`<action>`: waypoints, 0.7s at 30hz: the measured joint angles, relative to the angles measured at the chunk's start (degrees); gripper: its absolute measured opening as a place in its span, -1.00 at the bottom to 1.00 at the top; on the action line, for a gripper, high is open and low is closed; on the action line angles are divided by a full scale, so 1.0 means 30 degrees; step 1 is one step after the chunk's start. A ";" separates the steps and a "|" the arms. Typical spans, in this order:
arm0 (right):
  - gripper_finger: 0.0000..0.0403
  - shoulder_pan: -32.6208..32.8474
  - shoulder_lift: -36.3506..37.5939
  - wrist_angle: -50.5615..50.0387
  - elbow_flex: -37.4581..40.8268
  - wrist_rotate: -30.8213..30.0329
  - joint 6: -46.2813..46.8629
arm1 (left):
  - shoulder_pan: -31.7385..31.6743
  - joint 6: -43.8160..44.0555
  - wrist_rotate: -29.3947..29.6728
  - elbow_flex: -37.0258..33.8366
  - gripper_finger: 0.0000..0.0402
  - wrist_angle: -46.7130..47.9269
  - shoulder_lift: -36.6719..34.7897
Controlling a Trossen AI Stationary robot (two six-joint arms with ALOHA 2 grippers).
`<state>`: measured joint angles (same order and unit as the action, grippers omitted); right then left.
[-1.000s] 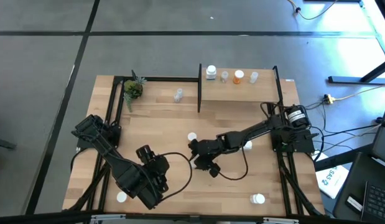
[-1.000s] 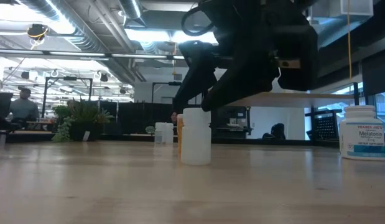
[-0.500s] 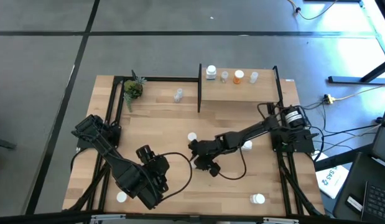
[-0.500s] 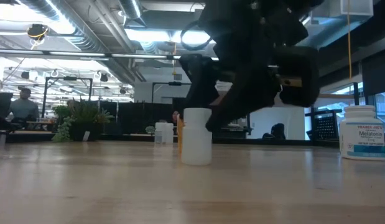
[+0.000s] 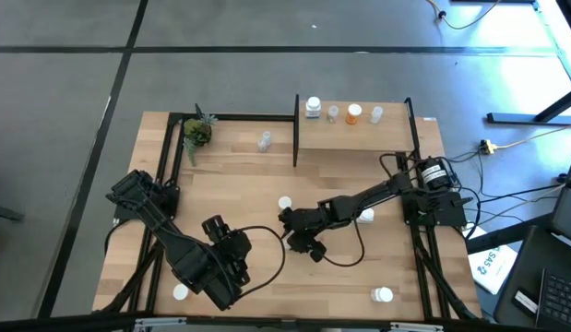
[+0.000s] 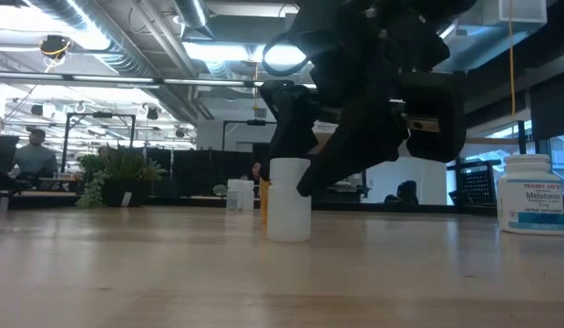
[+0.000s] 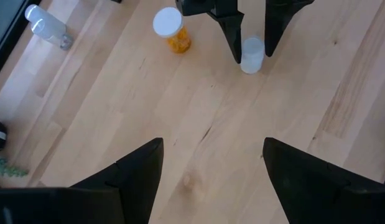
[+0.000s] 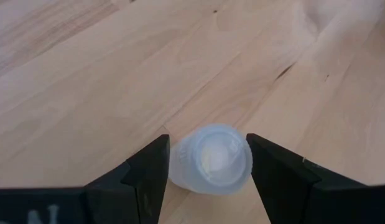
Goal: Pick and place medicine bottles onto shelf by color
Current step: Put the bottom yellow transparent pill bottle on the shelf aligned with the other yellow transparent pill bottle
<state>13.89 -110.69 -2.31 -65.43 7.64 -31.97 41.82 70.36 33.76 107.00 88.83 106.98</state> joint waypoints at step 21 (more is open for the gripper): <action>-0.20 0.0007 0.0022 0.0020 -0.0002 -0.0012 0.2524 | 0.0000 -0.0004 -0.0007 0.0000 0.34 0.0003 0.0000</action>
<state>13.91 -110.63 -2.25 -65.44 7.60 -24.39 41.82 70.35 33.74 107.00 88.84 106.98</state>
